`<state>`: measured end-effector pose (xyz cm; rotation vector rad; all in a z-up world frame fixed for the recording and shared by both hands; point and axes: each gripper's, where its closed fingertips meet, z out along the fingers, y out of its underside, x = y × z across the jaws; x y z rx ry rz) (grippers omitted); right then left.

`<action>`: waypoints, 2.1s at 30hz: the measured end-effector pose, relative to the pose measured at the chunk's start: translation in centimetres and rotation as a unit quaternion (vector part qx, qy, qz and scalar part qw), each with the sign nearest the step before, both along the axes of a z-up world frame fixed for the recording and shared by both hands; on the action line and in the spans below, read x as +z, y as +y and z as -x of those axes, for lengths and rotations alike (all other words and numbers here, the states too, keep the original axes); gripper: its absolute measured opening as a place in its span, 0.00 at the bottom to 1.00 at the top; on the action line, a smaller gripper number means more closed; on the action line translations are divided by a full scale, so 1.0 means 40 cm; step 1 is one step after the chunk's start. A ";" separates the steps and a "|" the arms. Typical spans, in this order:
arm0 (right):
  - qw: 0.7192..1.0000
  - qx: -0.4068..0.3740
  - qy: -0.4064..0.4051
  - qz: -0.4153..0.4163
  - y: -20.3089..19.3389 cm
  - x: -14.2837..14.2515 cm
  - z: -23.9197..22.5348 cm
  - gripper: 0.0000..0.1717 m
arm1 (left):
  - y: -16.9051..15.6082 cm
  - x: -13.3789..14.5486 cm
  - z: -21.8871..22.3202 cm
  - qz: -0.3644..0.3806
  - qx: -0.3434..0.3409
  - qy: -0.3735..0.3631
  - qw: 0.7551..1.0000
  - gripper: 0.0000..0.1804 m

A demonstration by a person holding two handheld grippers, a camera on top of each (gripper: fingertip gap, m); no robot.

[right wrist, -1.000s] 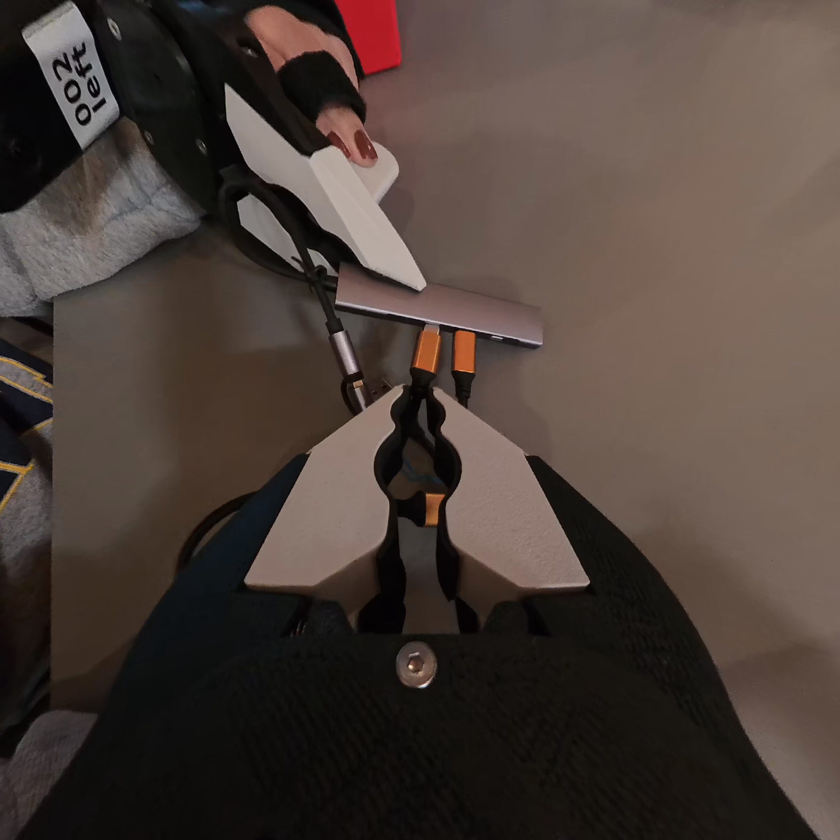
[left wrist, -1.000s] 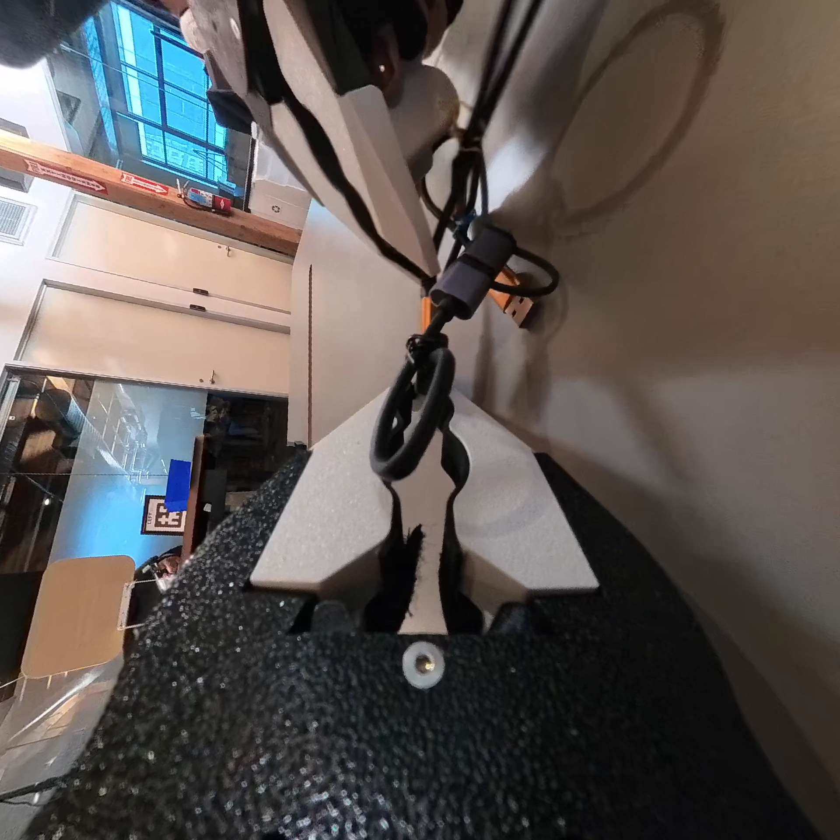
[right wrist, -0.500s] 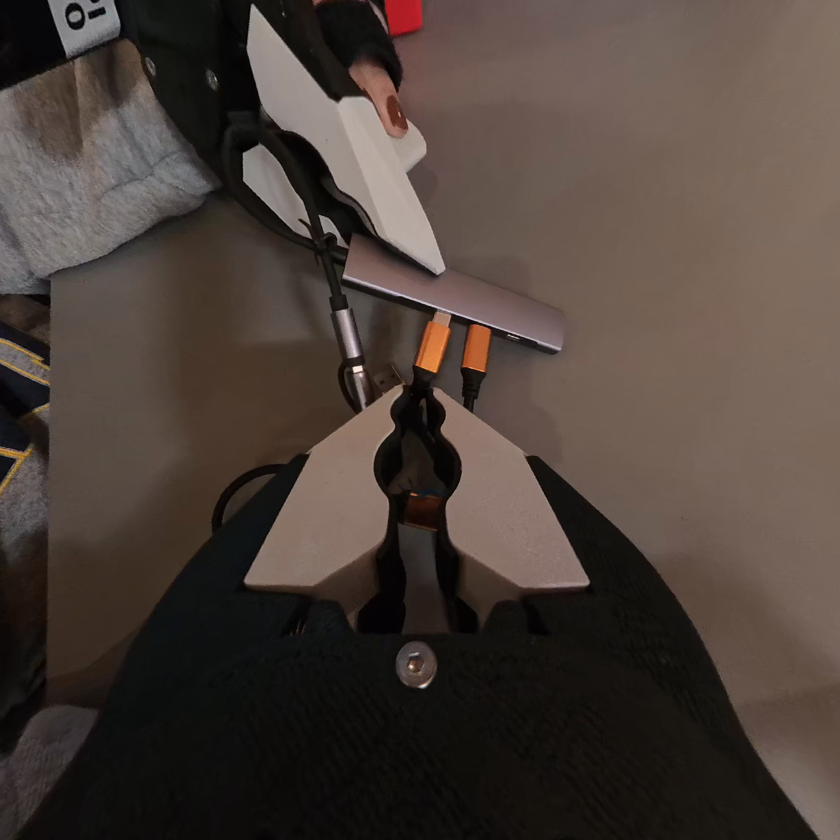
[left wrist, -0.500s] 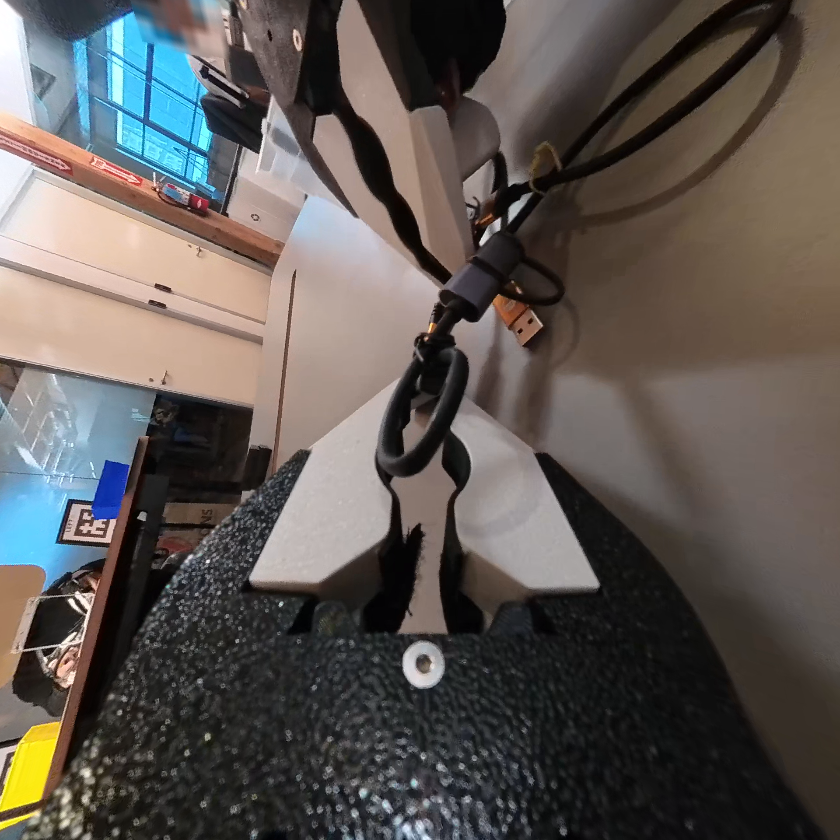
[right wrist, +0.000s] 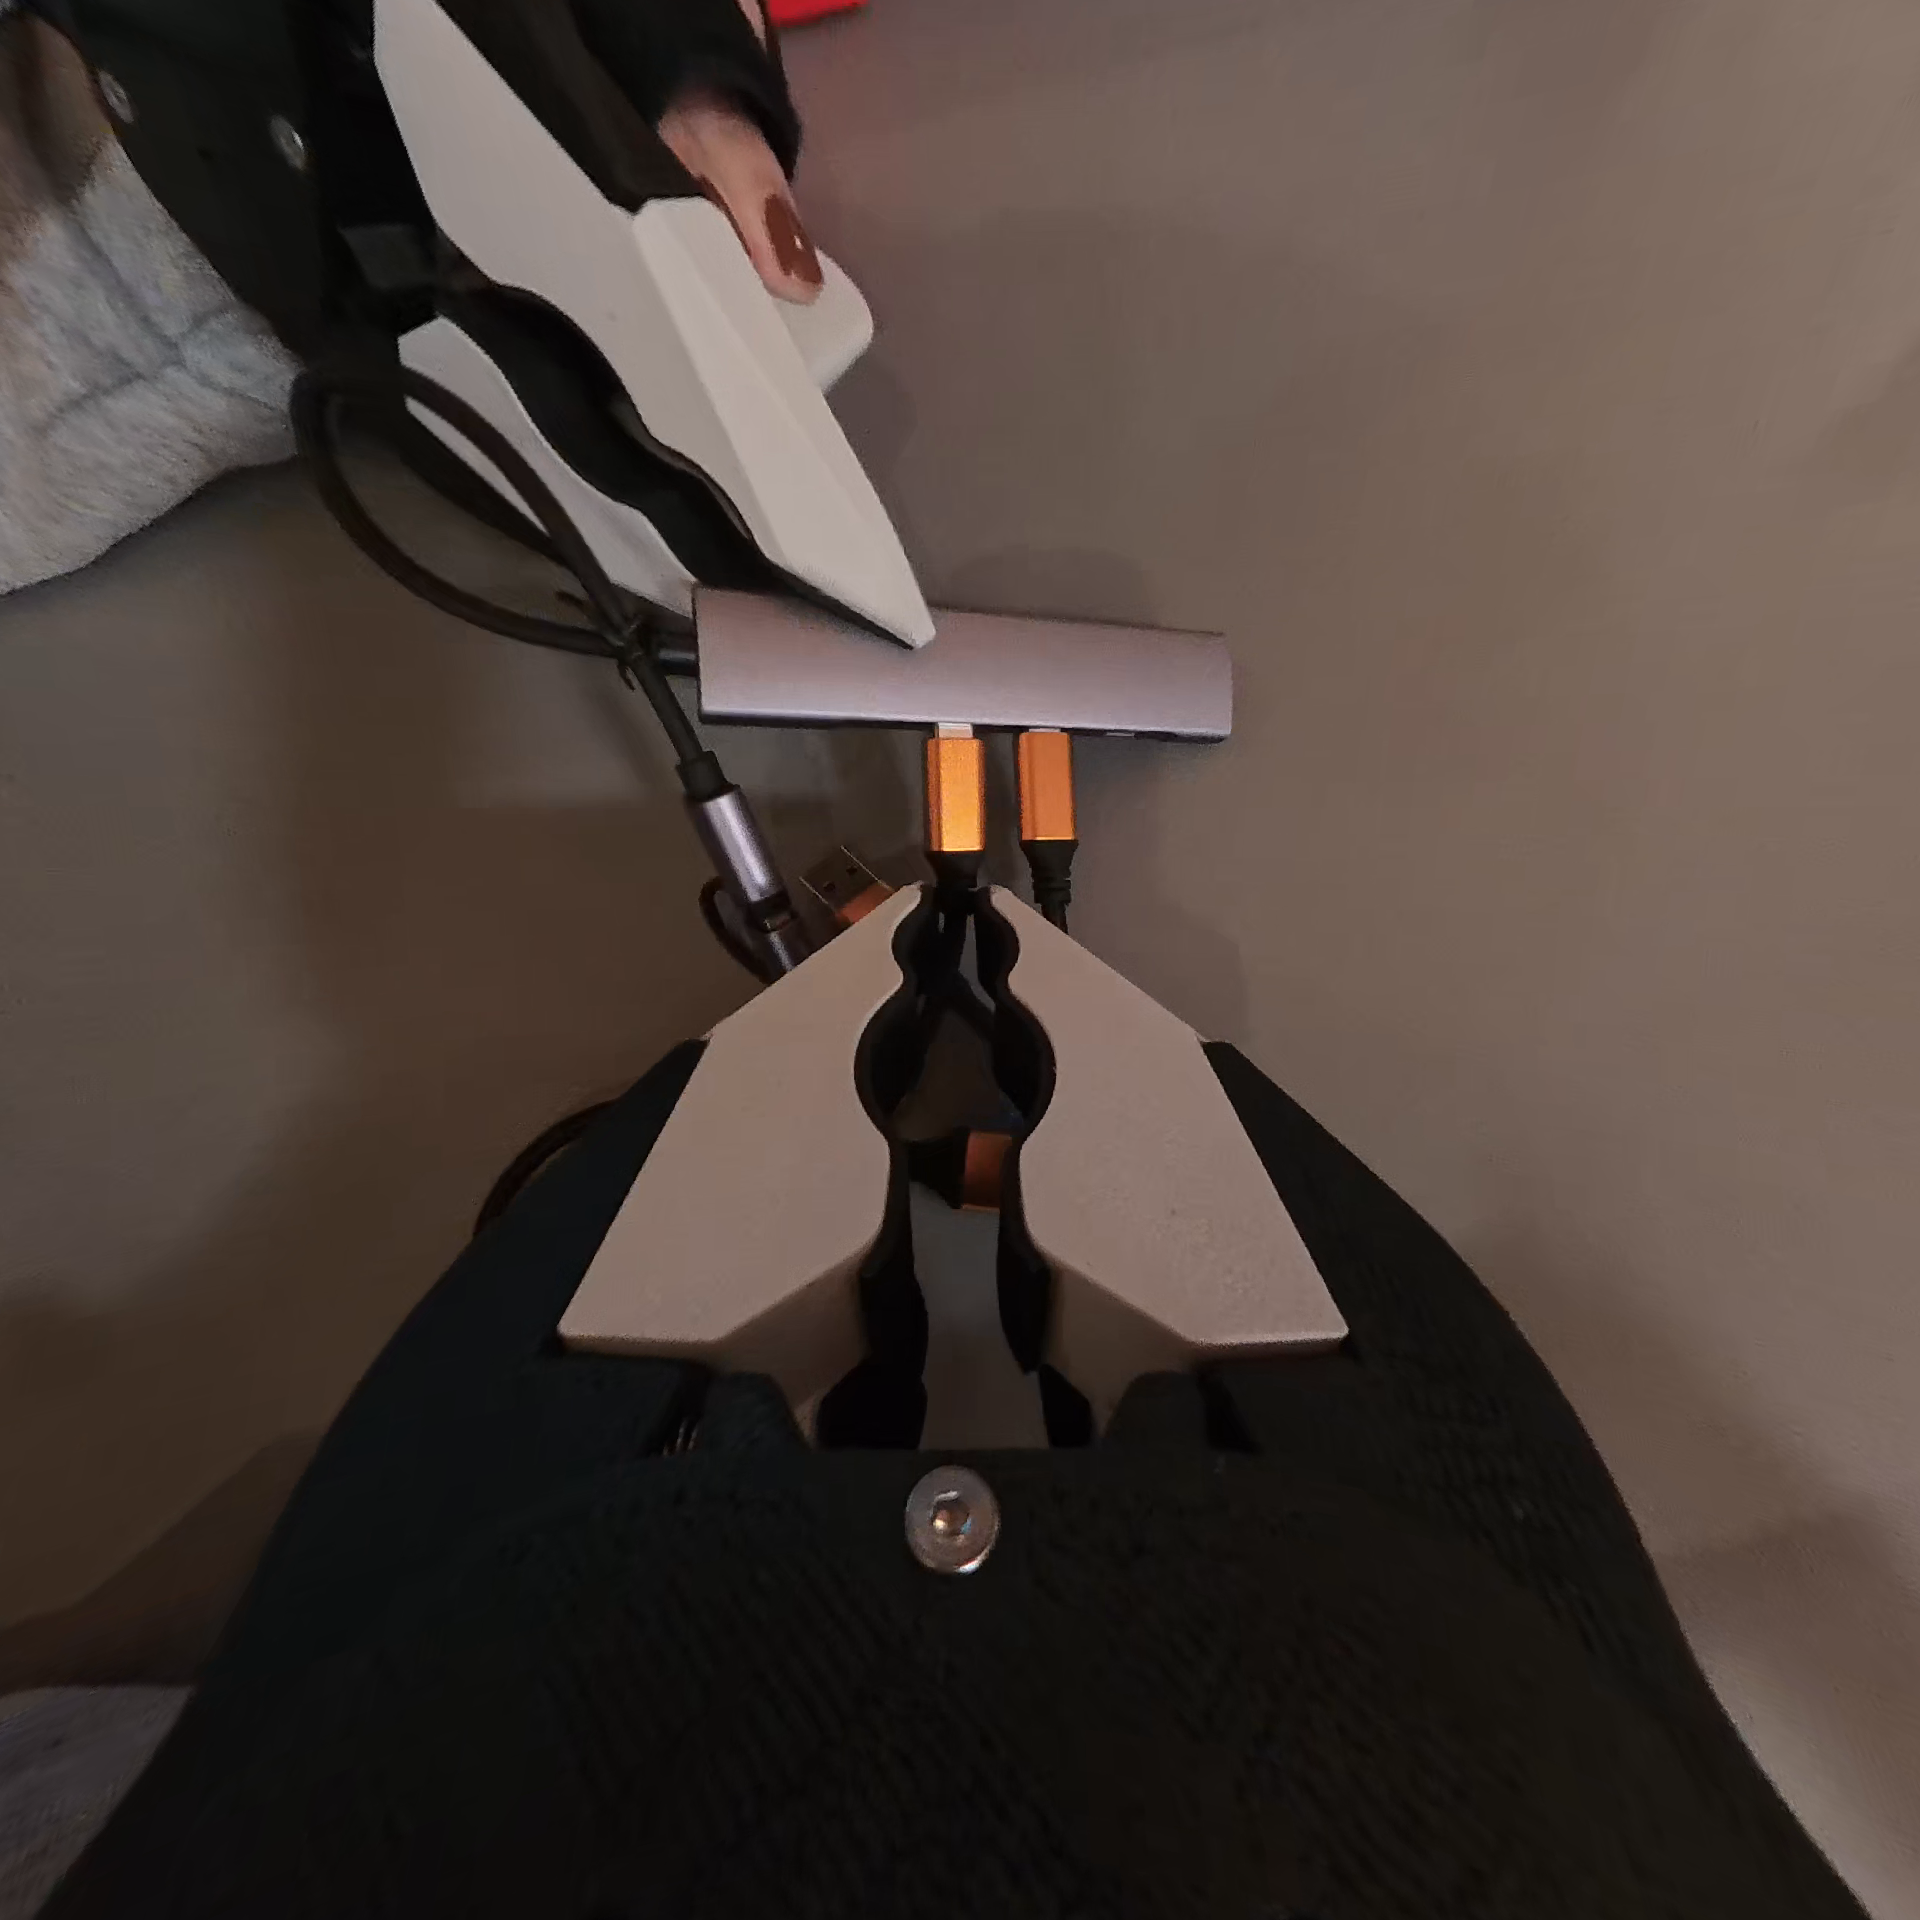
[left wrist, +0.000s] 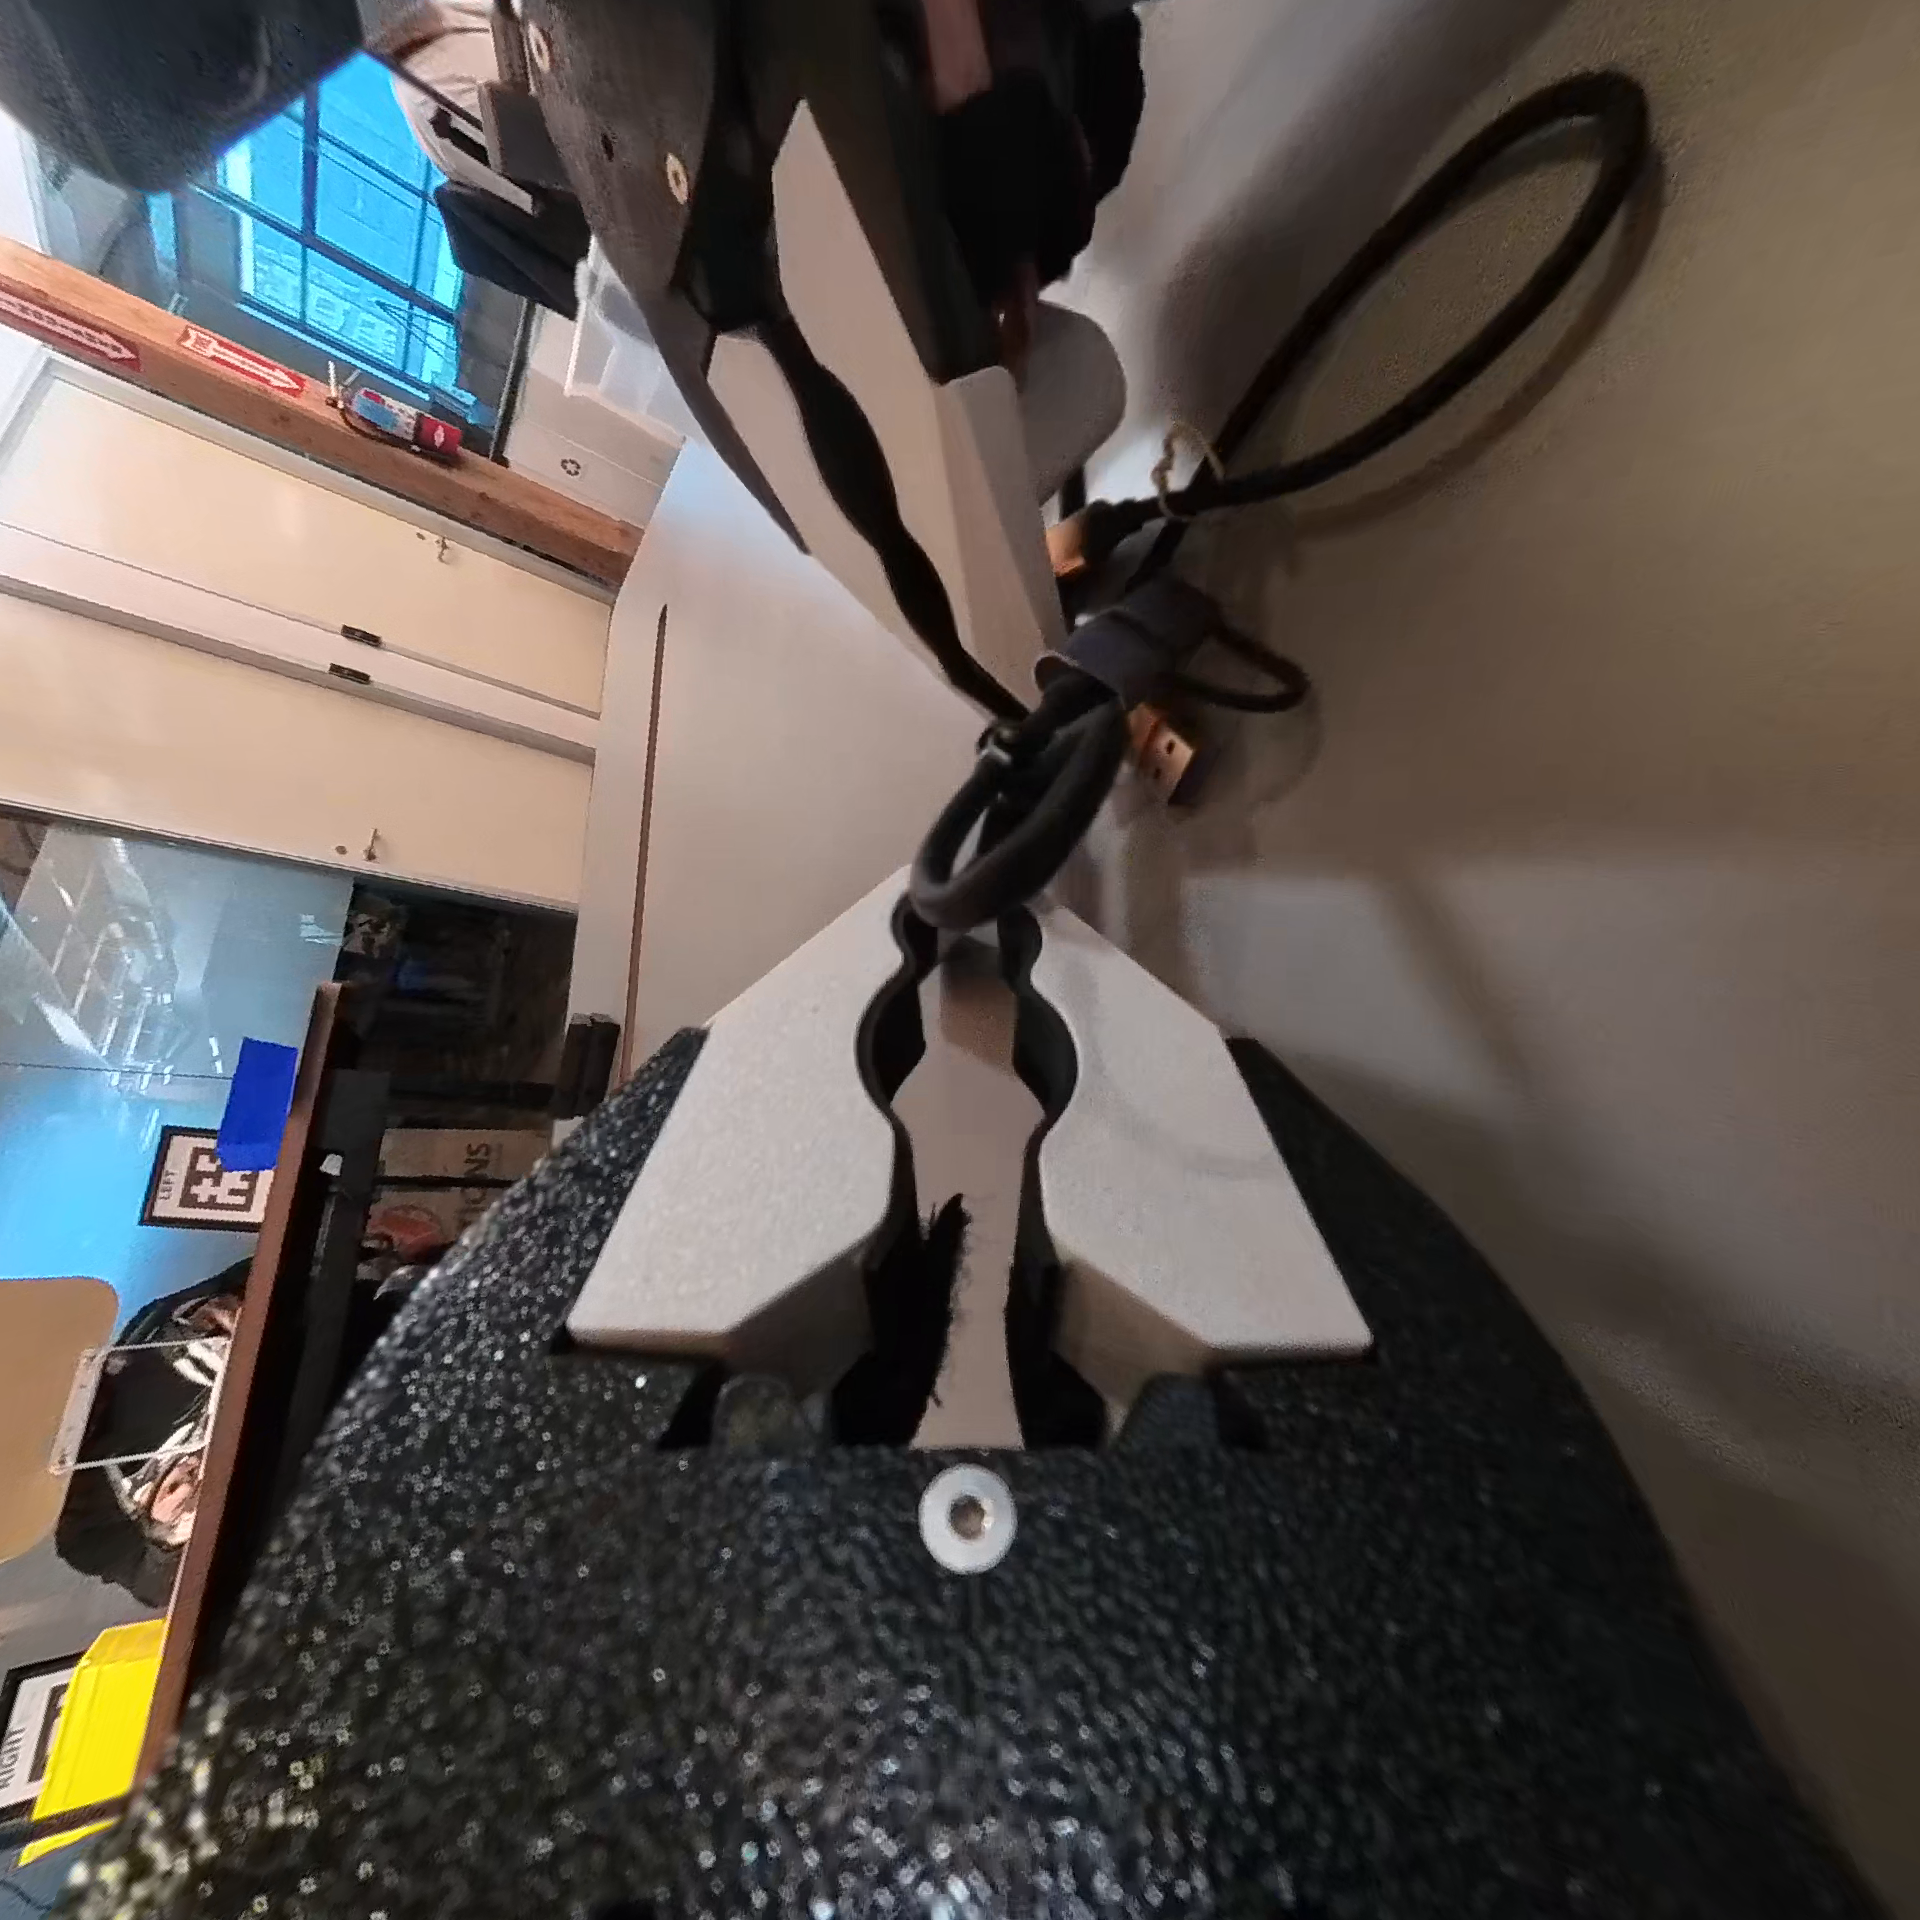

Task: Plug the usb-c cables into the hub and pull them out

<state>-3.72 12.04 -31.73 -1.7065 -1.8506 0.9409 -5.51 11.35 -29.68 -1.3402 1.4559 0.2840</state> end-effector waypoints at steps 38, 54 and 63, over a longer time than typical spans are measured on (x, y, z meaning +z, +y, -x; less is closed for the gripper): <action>0.995 0.006 0.064 -0.076 0.014 0.017 0.041 0.02 | 0.042 -0.036 0.045 -0.012 0.051 0.025 0.998 0.07; 0.991 -0.002 0.104 -0.088 0.022 0.057 0.048 0.02 | 0.045 -0.018 0.045 -0.004 0.058 0.024 0.998 0.04; 0.990 -0.011 0.104 -0.093 0.035 0.056 0.046 0.03 | 0.051 -0.013 0.037 -0.017 0.069 0.037 0.997 0.04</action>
